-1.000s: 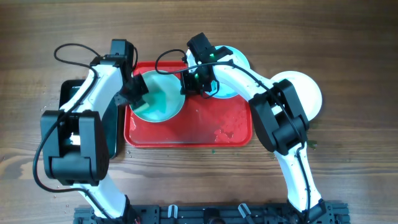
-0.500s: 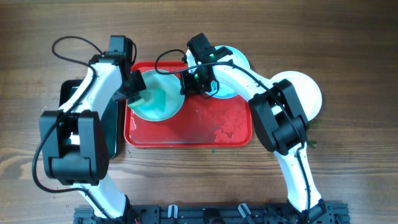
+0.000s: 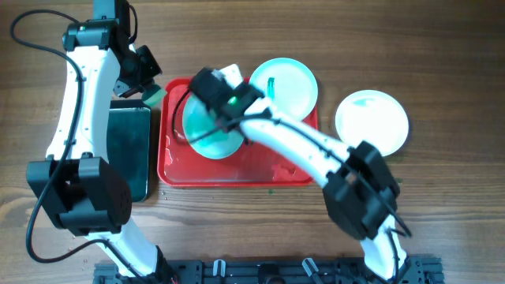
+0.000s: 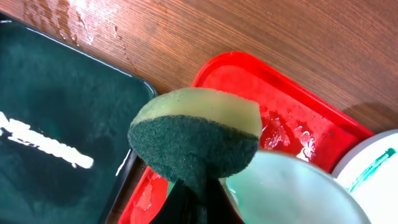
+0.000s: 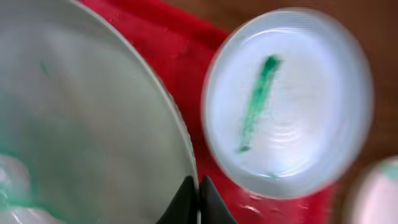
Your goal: Clean dirty plates on tray and stack at the side
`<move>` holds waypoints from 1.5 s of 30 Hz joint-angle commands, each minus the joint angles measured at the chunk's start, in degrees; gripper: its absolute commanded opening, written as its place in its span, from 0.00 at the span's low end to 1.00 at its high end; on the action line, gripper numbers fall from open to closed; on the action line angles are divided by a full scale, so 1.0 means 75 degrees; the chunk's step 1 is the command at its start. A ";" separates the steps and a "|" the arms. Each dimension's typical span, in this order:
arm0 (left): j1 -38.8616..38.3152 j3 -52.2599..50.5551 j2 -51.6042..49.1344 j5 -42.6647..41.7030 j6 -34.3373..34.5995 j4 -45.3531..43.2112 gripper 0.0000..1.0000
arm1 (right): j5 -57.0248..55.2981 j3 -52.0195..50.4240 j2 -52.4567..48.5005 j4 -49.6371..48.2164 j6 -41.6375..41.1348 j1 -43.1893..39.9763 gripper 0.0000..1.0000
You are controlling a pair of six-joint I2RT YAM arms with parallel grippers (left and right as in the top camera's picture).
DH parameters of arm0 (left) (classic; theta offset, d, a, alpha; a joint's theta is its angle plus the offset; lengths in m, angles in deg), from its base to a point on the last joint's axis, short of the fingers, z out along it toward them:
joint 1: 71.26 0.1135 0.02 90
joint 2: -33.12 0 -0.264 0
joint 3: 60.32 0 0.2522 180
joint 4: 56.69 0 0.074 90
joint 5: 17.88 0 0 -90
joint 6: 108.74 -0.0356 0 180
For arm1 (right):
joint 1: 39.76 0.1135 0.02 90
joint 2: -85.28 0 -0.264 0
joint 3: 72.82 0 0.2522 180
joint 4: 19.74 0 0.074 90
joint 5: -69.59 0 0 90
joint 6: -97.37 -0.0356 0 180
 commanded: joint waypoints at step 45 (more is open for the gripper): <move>0.0090 0.0085 0.0055 -0.0064 0.0157 0.0052 0.04 | 0.3360 -0.6062 0.4252 -0.1833 -0.1157 -0.8189 0.04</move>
